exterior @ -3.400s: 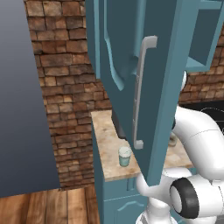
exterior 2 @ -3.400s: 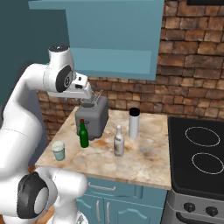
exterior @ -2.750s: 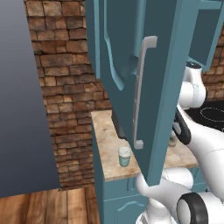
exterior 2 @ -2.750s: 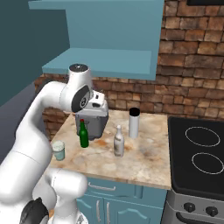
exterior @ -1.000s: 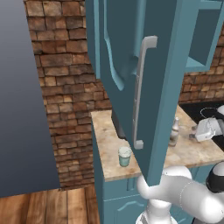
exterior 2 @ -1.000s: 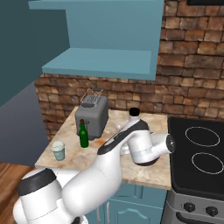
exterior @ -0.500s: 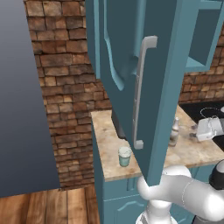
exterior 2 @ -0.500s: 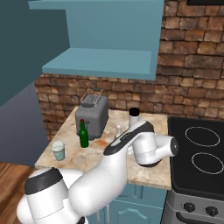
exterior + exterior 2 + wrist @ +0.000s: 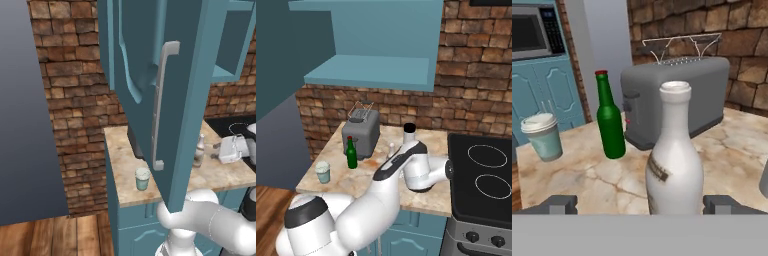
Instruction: Sort all alcoholic drinks to one cabinet, and non-alcoholic drinks to the other.
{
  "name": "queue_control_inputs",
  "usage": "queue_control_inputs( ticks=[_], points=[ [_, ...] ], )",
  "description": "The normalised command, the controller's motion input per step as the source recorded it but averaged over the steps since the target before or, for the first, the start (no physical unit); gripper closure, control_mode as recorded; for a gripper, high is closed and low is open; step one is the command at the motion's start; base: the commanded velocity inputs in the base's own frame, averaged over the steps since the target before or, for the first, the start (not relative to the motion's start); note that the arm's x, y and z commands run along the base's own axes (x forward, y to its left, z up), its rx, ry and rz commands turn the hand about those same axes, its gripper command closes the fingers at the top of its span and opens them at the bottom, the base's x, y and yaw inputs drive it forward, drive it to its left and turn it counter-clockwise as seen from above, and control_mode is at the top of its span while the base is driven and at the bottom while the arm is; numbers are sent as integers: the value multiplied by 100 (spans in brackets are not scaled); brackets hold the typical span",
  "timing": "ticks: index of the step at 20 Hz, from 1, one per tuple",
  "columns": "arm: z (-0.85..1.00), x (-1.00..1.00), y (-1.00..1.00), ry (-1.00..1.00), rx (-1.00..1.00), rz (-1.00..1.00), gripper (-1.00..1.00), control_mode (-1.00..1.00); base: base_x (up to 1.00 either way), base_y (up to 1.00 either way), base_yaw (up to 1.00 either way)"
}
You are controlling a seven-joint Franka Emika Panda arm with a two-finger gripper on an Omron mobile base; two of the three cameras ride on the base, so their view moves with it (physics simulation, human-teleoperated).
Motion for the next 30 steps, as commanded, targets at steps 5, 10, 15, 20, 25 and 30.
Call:
queue_control_inputs(
  ticks=[5, 10, 15, 20, 25, 30],
  points=[
    [-10, 30, 12, -2, 0, 0, -100, -100, 0, 0, 0],
    [-6, 25, 2, -1, 0, 0, -100, -100, 0, 0, 0],
    [-9, 23, 0, -2, 1, 0, -100, -100, 0, 0, 0],
    [-15, 23, 0, -1, 0, 0, -100, -100, 0, 0, 0],
    [-16, 13, 0, -1, 0, 0, -100, -100, 0, 0, 0],
    [-13, 6, 5, 0, 0, 0, 100, -100, 0, 0, 0]
  ],
)
